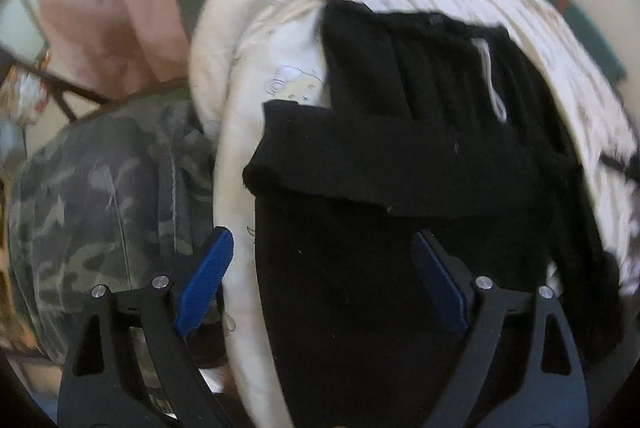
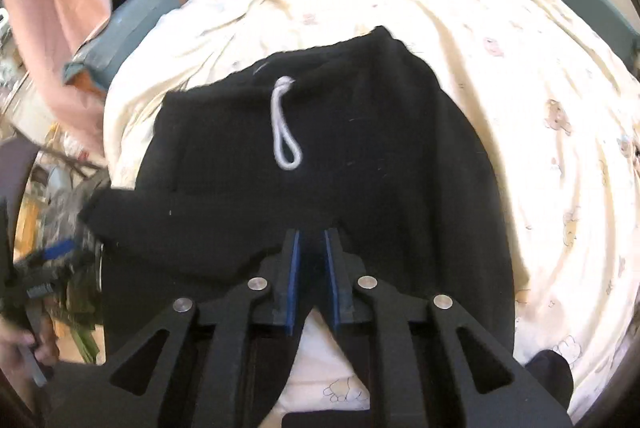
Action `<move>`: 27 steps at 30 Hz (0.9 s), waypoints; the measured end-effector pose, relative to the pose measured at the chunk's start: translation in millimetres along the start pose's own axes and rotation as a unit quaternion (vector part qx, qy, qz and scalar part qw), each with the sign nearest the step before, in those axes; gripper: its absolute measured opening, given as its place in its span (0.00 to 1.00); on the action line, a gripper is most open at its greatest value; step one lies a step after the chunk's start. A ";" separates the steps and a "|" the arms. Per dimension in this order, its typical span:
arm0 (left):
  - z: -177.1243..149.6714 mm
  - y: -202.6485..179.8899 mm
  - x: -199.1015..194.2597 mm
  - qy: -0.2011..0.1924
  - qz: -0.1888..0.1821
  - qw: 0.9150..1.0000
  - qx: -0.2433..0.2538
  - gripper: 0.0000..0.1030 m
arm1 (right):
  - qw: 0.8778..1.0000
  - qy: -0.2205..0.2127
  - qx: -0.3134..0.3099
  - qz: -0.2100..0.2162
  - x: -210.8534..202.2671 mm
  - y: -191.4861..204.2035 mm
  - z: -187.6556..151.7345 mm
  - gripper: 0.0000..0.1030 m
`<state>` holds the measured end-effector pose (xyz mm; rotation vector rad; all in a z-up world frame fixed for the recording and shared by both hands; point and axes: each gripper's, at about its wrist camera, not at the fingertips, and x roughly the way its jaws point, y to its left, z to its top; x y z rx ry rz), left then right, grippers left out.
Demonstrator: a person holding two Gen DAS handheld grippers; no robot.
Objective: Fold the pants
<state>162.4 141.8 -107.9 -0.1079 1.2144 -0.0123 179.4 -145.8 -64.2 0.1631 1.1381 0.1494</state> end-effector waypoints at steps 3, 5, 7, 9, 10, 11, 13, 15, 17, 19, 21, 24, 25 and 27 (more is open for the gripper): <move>-4.5 -11.1 11.4 0.018 0.023 0.999 0.029 0.86 | 0.998 0.033 0.020 0.055 7.8 -7.0 -2.6 0.19; -5.0 -16.5 18.7 0.025 0.019 0.999 0.030 0.86 | 0.988 0.084 0.026 0.124 23.3 0.6 -12.0 0.19; -3.0 -23.4 26.3 0.026 0.033 0.998 0.039 0.86 | 0.985 0.115 0.012 0.126 39.1 10.6 -23.8 0.19; 0.4 -28.9 33.8 0.033 0.043 0.997 0.050 0.86 | 0.984 0.134 -0.022 0.115 53.4 23.3 -32.8 0.19; 1.5 -31.4 38.0 0.041 0.046 0.997 0.055 0.86 | 0.981 0.148 -0.039 0.119 61.8 31.1 -36.2 0.19; 2.8 -33.8 41.3 0.051 0.045 0.996 0.062 0.86 | 0.978 0.160 -0.055 0.121 68.6 38.5 -39.7 0.19; 0.9 -43.4 48.6 0.080 0.043 0.990 0.108 0.86 | 0.976 0.169 -0.085 0.111 80.0 51.9 -45.2 0.19; 1.8 -42.1 53.6 0.085 0.051 0.989 0.112 0.86 | 0.974 0.176 -0.100 0.104 92.2 56.3 -43.1 0.19; 6.6 -38.8 62.5 0.092 0.061 0.987 0.113 0.86 | 0.970 0.193 -0.100 0.104 106.9 56.5 -40.0 0.19; 18.6 -38.0 70.3 0.080 0.077 0.987 0.116 0.86 | 0.971 0.193 -0.100 0.098 118.4 55.1 -29.8 0.17; 36.2 -37.8 67.2 0.033 0.089 0.990 0.108 0.86 | 0.978 0.156 -0.098 0.095 119.2 49.1 -14.8 0.17; 71.3 -29.9 48.9 -0.071 0.089 0.992 0.051 0.86 | 0.990 0.056 -0.065 0.111 111.3 32.3 28.5 0.19; 81.1 -22.9 42.9 -0.096 0.087 0.991 0.021 0.86 | 0.992 0.039 -0.031 0.116 111.3 20.0 42.0 0.19; 91.8 -6.7 37.5 -0.121 0.082 0.989 -0.030 0.86 | 0.990 0.033 0.039 0.128 112.9 -5.2 57.4 0.19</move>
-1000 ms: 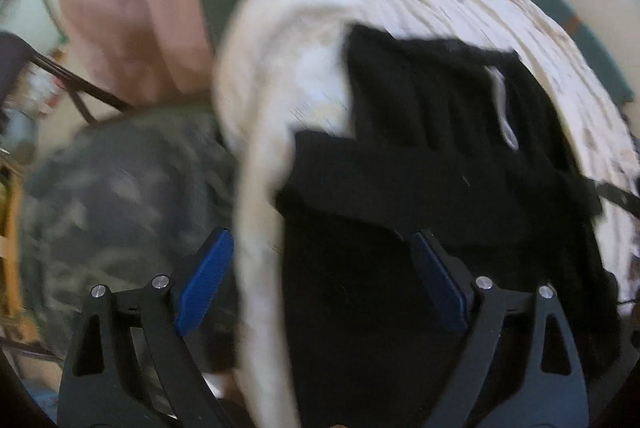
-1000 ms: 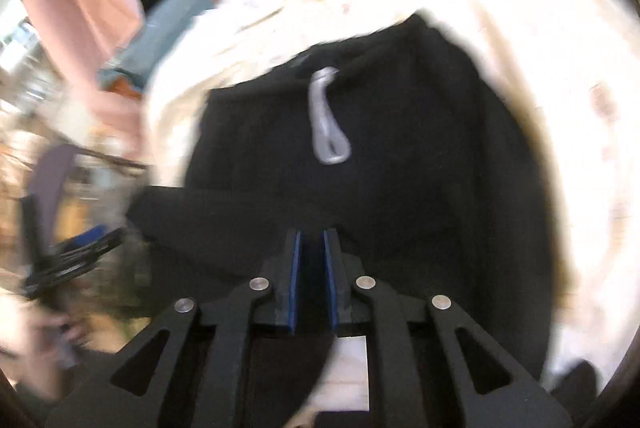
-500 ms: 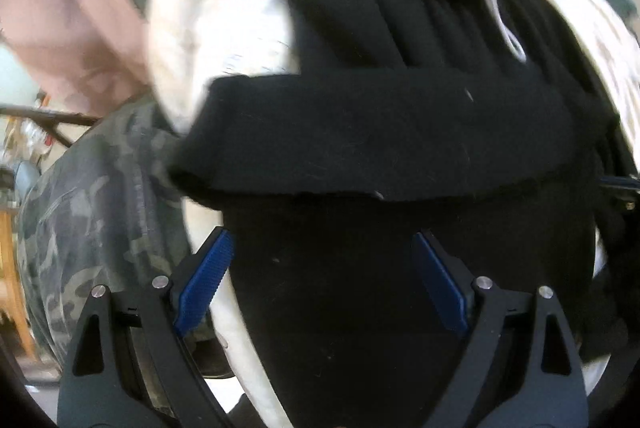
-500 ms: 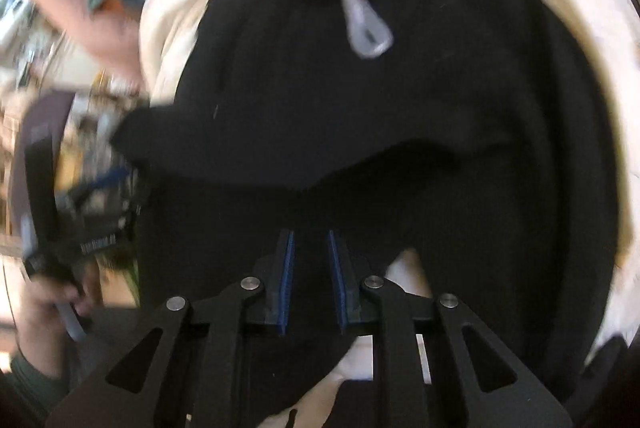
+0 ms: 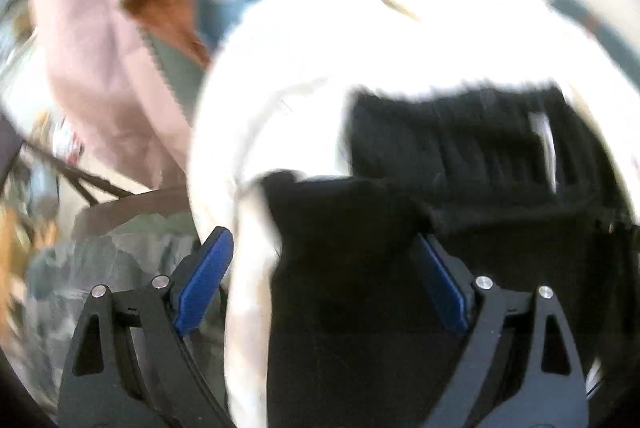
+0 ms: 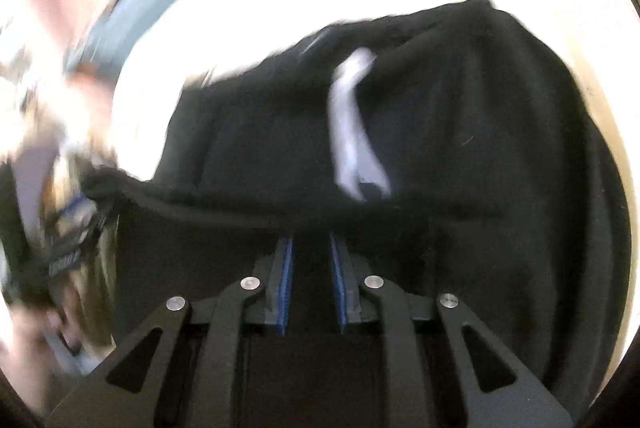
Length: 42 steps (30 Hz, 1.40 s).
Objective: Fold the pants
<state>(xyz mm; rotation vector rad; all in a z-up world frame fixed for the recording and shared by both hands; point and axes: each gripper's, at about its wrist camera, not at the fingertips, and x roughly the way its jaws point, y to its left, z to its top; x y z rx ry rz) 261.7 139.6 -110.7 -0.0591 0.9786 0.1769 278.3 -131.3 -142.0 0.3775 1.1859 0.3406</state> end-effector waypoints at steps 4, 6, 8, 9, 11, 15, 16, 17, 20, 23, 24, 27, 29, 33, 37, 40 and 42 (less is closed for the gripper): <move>-1.5 32.0 3.9 0.020 0.002 0.998 -0.064 0.86 | 1.000 -0.012 0.000 -0.002 -20.7 -12.5 3.7 0.19; -6.7 32.3 0.5 0.019 0.016 0.998 -0.052 0.86 | 1.000 -0.023 -0.015 -0.007 -33.7 -14.8 -2.0 0.19; -11.9 32.5 -0.3 0.023 0.019 0.999 -0.036 0.86 | 1.000 -0.020 -0.010 -0.005 -39.5 -24.9 -7.3 0.24; -13.5 34.7 1.6 0.030 0.016 0.999 -0.031 0.86 | 1.000 -0.016 -0.005 -0.002 -39.8 -28.9 -8.8 0.37; -17.1 38.9 0.5 0.038 0.003 0.999 -0.033 0.86 | 1.000 -0.018 -0.002 -0.011 -48.3 -44.0 -12.0 0.73; -16.9 37.6 12.6 0.051 -0.024 0.998 -0.023 0.86 | 1.000 -0.005 0.010 -0.011 -45.9 -66.0 -8.0 0.78; -15.9 36.0 16.8 0.056 -0.039 0.997 -0.024 0.86 | 1.000 0.006 0.016 0.005 -41.2 -69.1 -6.9 0.78; -14.6 33.9 21.8 0.060 -0.053 0.997 -0.024 0.86 | 1.000 0.015 0.019 0.018 -36.4 -70.6 -5.5 0.77; -12.9 31.4 31.7 0.062 -0.072 0.995 -0.025 0.83 | 0.999 0.035 0.024 0.027 -23.9 -71.5 -5.1 0.77; -10.5 37.2 44.9 0.084 -0.141 0.985 -0.053 0.67 | 0.998 0.048 0.010 0.035 -14.8 -66.2 -9.0 0.76; -10.1 38.9 48.7 0.089 -0.150 0.983 -0.059 0.67 | 0.998 0.048 0.005 0.035 -12.8 -64.5 -9.7 0.74; -9.3 42.8 51.7 0.085 -0.166 0.980 -0.068 0.63 | 0.998 0.050 0.014 0.045 -8.9 -63.5 -10.6 0.57; -8.8 47.7 54.1 0.086 -0.186 0.975 -0.090 0.58 | 0.997 0.060 0.013 0.045 -4.6 -61.3 -11.6 0.45; -6.9 54.7 60.0 0.099 -0.198 0.969 -0.113 0.28 | 0.999 0.038 -0.002 0.028 -13.1 -55.9 -14.7 0.08; -9.2 49.0 57.4 0.094 -0.171 0.977 -0.088 0.28 | 1.000 0.020 -0.010 0.016 -26.5 -55.9 -17.8 0.05; -10.2 42.6 56.2 0.088 -0.155 0.982 -0.063 0.28 | 1.000 0.007 -0.022 0.017 -37.4 -52.4 -19.9 0.04; -8.5 46.2 57.5 0.091 -0.162 0.979 -0.078 0.30 | 1.000 0.004 -0.022 0.017 -42.3 -50.7 -20.3 0.03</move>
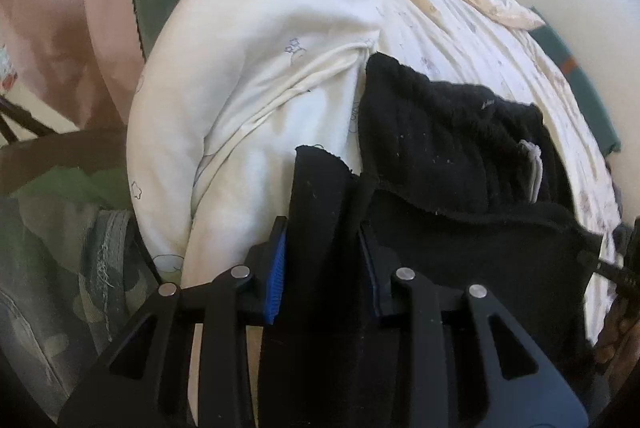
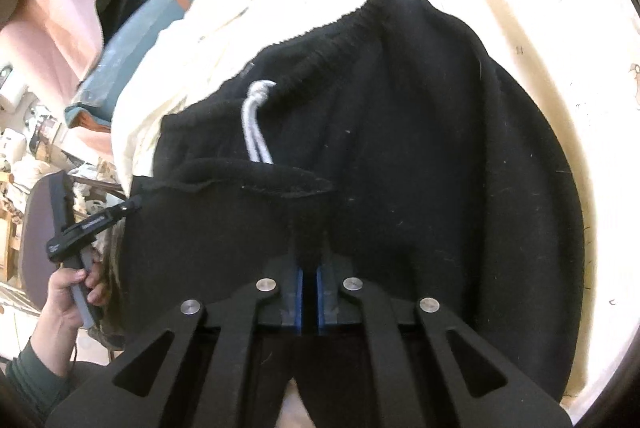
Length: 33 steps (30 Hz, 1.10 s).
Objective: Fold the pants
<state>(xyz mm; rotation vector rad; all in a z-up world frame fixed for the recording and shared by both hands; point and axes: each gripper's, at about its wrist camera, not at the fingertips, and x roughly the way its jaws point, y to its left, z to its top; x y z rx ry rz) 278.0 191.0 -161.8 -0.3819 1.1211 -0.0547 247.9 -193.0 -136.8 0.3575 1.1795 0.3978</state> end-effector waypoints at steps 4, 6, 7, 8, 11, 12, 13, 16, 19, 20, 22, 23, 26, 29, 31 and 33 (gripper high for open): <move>5.4 19.6 -8.7 -0.009 -0.034 0.998 -0.054 0.31 | 0.999 -0.009 0.002 -0.032 -7.4 -2.9 0.1 0.03; 4.9 27.0 -10.0 -0.009 -0.038 0.997 -0.064 0.31 | 0.999 0.001 0.031 -0.038 -3.3 -13.8 -2.1 0.03; 4.3 30.7 -10.1 -0.009 -0.042 0.997 -0.072 0.31 | 0.998 0.012 0.047 -0.041 1.6 -20.6 -4.0 0.03; 3.7 32.8 -9.8 -0.008 -0.046 0.996 -0.076 0.31 | 0.997 0.022 0.057 -0.039 6.8 -25.5 -6.5 0.03; 3.4 28.6 -5.7 0.002 -0.046 0.997 -0.067 0.31 | 0.997 0.019 0.061 -0.033 10.8 -28.2 -9.7 0.03; 3.5 24.1 -5.0 0.005 -0.051 0.997 -0.058 0.31 | 0.997 0.018 0.070 -0.027 11.4 -29.7 -9.7 0.03; 3.6 17.8 -4.3 0.007 -0.051 0.998 -0.045 0.31 | 0.997 0.017 0.074 -0.024 11.9 -30.6 -9.4 0.03; 2.9 3.8 -2.0 0.007 -0.037 0.999 -0.007 0.31 | 0.997 0.019 0.075 -0.021 13.1 -30.8 -9.0 0.03; 3.7 -2.4 -2.8 -0.001 -0.029 1.000 0.009 0.02 | 0.997 0.017 0.069 -0.019 9.5 -27.0 -9.2 0.03; 4.8 -3.0 -8.1 -0.013 -0.024 1.000 0.009 0.01 | 0.998 0.013 0.062 -0.018 6.2 -23.9 -8.9 0.03; 9.1 -6.3 -30.0 -0.055 -0.031 0.998 0.011 0.01 | 0.999 -0.002 0.046 -0.014 -4.7 -18.0 -6.2 0.03; 10.5 -6.8 -40.0 -0.070 -0.033 0.997 0.010 0.01 | 0.999 -0.011 0.038 -0.011 -11.3 -14.1 -4.1 0.03; 11.0 -9.6 -71.9 -0.120 -0.040 0.992 0.007 0.01 | 0.999 -0.042 0.015 0.007 -33.9 -0.3 6.3 0.03; 14.2 -9.8 -96.5 -0.160 -0.047 0.986 -0.006 0.01 | 0.997 -0.073 0.007 0.017 -51.8 7.9 24.3 0.03; 22.9 -12.9 -102.7 -0.172 -0.044 0.984 -0.007 0.01 | 0.996 -0.083 0.009 0.022 -55.8 9.1 43.8 0.03; 34.5 -16.5 -98.0 -0.169 -0.034 0.985 -0.001 0.01 | 0.997 -0.080 0.003 0.013 -49.4 10.4 64.2 0.03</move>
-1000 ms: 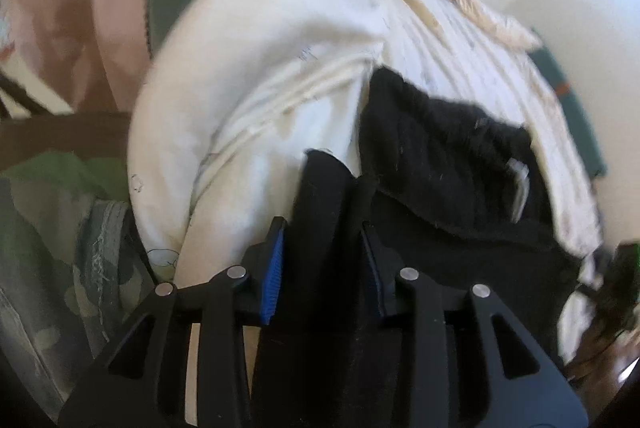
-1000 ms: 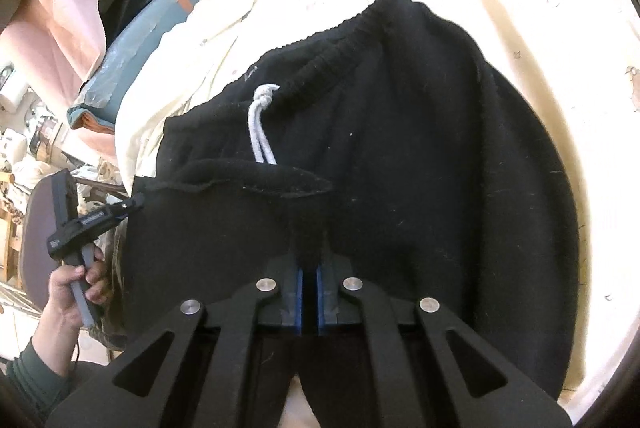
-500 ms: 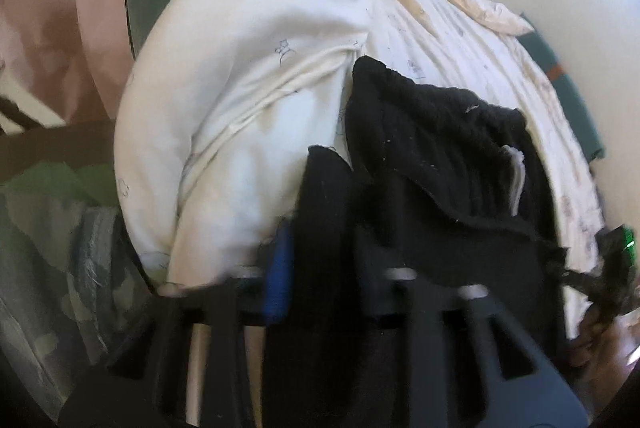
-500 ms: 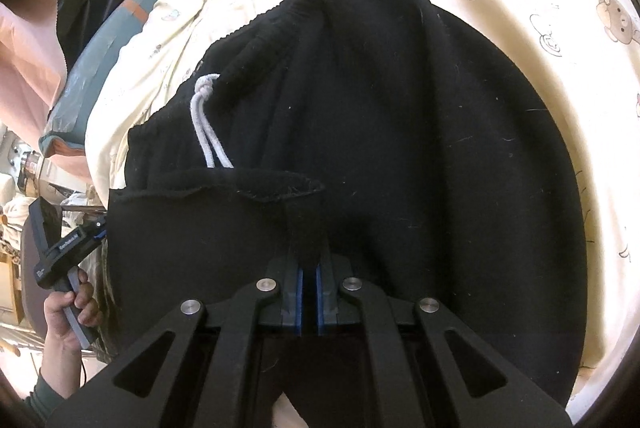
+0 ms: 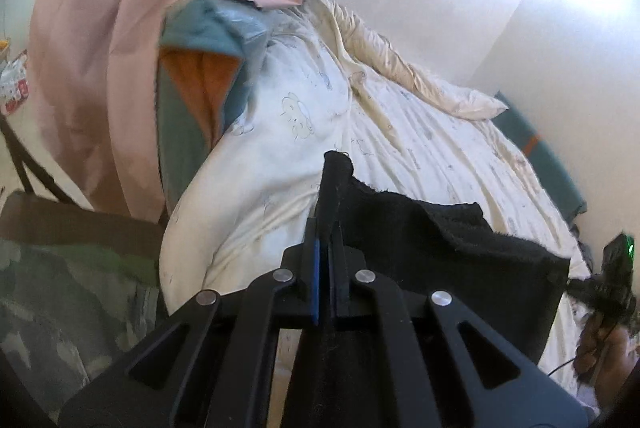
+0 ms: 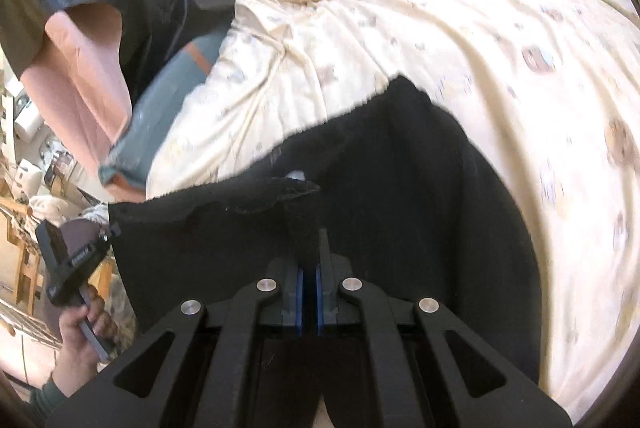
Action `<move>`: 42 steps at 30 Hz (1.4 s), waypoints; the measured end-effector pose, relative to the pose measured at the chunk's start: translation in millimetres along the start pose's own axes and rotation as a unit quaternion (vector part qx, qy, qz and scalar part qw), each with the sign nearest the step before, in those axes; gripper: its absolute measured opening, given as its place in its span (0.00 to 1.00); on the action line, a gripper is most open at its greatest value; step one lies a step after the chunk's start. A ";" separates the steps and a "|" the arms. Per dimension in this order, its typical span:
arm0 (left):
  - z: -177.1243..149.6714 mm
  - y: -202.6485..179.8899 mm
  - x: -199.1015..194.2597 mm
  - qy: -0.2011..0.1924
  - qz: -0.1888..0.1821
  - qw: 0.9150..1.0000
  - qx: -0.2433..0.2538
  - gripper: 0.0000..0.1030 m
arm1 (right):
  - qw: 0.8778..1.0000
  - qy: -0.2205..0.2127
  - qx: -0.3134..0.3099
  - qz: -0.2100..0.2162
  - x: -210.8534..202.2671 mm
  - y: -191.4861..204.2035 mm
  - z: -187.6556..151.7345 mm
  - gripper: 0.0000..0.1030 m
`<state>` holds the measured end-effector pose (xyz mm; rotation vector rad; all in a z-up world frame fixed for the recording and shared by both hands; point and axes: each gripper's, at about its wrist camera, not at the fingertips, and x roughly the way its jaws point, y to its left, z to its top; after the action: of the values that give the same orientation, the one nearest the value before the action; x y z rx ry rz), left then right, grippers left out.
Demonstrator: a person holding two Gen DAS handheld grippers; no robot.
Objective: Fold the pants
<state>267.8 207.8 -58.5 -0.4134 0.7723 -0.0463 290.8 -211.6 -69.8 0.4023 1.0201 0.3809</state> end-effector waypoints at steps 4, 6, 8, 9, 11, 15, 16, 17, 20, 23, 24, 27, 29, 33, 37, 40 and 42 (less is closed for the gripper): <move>22.5 -10.0 47.2 0.020 0.047 0.998 0.039 0.01 | 0.999 0.012 -0.019 -0.034 41.4 -1.8 46.4 0.03; 28.6 -17.3 79.2 0.036 0.066 0.995 0.065 0.01 | 0.998 0.017 -0.026 -0.059 69.5 -2.2 66.6 0.03; 29.1 -22.0 103.9 0.056 0.085 0.991 0.090 0.02 | 0.995 0.037 -0.027 -0.084 106.3 -7.3 79.0 0.03; 26.6 -24.1 122.7 0.081 0.099 0.986 0.103 0.02 | 0.994 0.050 -0.030 -0.095 120.1 -10.3 81.2 0.03; 21.8 -22.1 142.6 0.108 0.124 0.980 0.115 0.04 | 0.989 0.073 -0.045 -0.123 147.9 -15.1 81.3 0.03; 16.5 -21.0 156.6 0.132 0.141 0.973 0.127 0.20 | 0.987 0.103 -0.014 -0.126 169.4 -31.7 74.6 0.09; 15.7 -22.3 154.1 0.134 0.139 0.973 0.124 0.31 | 0.987 0.107 -0.011 -0.122 169.3 -34.6 73.4 0.12; 15.2 -22.8 151.4 0.134 0.130 0.975 0.118 0.53 | 0.987 0.109 -0.013 -0.117 167.0 -36.0 72.9 0.18; 10.9 -27.7 133.4 0.135 0.097 0.981 0.103 0.77 | 0.991 0.101 -0.006 -0.090 141.6 -39.1 69.9 0.31; 1.1 -36.8 102.3 0.139 0.081 0.982 0.099 0.77 | 0.995 0.075 -0.007 -0.065 97.4 -33.4 62.0 0.53; -3.1 -39.2 86.5 0.137 0.076 0.983 0.097 0.77 | 0.996 0.070 -0.010 -0.060 83.5 -31.1 58.4 0.56; -19.6 -44.9 40.7 0.138 0.073 0.984 0.091 0.77 | 0.997 0.068 -0.006 -0.025 36.6 -27.8 36.4 0.56; -31.6 -43.8 13.7 0.134 0.076 0.984 0.087 0.77 | 0.998 0.064 -0.009 0.001 5.6 -21.2 16.9 0.56; -70.2 -30.8 -45.7 0.146 0.089 0.984 0.048 0.77 | 0.997 0.063 -0.007 0.049 -48.4 -8.1 -33.8 0.56; -119.7 -10.5 -92.2 0.172 0.103 0.980 -0.002 0.77 | 0.992 0.098 0.009 0.084 -69.4 -5.0 -97.0 0.56; -158.6 1.8 -121.0 0.179 0.089 0.979 -0.035 0.77 | 0.987 0.131 0.031 0.091 -68.4 -5.1 -147.3 0.56; -181.9 5.6 -132.0 0.191 0.084 0.977 -0.047 0.77 | 0.981 0.154 0.041 0.108 -61.9 -1.6 -180.5 0.56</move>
<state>47.3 175.2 -88.9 -0.4326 1.1897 0.0709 104.1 -216.9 -108.5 0.5413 1.3021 0.6117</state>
